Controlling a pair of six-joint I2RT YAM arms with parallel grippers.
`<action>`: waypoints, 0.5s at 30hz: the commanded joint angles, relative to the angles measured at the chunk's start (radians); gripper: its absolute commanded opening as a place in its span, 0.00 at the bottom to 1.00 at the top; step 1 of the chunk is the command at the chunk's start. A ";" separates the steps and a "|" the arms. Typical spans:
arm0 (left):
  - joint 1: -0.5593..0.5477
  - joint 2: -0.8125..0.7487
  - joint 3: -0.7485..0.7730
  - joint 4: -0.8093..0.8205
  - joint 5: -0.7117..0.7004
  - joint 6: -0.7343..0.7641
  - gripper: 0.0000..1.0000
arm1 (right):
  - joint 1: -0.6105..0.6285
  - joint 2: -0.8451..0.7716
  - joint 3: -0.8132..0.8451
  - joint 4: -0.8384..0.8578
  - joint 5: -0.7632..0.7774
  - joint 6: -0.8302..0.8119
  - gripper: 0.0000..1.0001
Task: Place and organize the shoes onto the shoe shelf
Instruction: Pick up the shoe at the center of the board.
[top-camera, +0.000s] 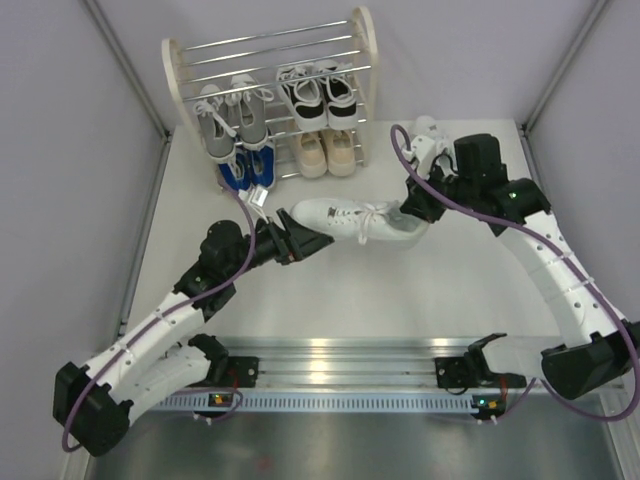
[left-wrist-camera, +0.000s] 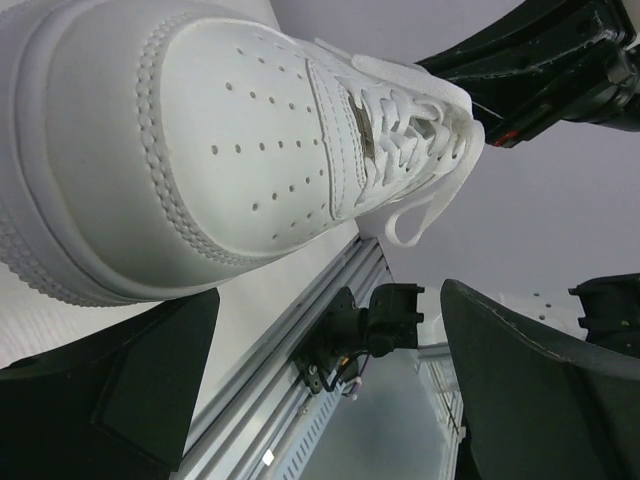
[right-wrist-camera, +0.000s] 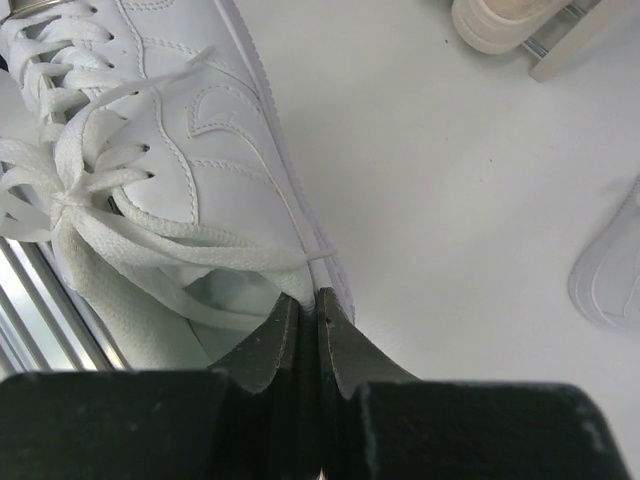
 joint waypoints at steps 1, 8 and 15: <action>-0.005 -0.008 0.035 0.088 -0.078 0.049 0.98 | 0.034 -0.055 0.016 0.094 -0.102 0.013 0.00; -0.005 -0.067 0.057 -0.048 -0.184 0.149 0.98 | 0.027 -0.078 0.028 0.086 -0.065 0.010 0.00; -0.004 -0.172 0.012 -0.037 -0.347 0.169 0.98 | 0.019 -0.083 0.029 0.076 -0.121 0.022 0.00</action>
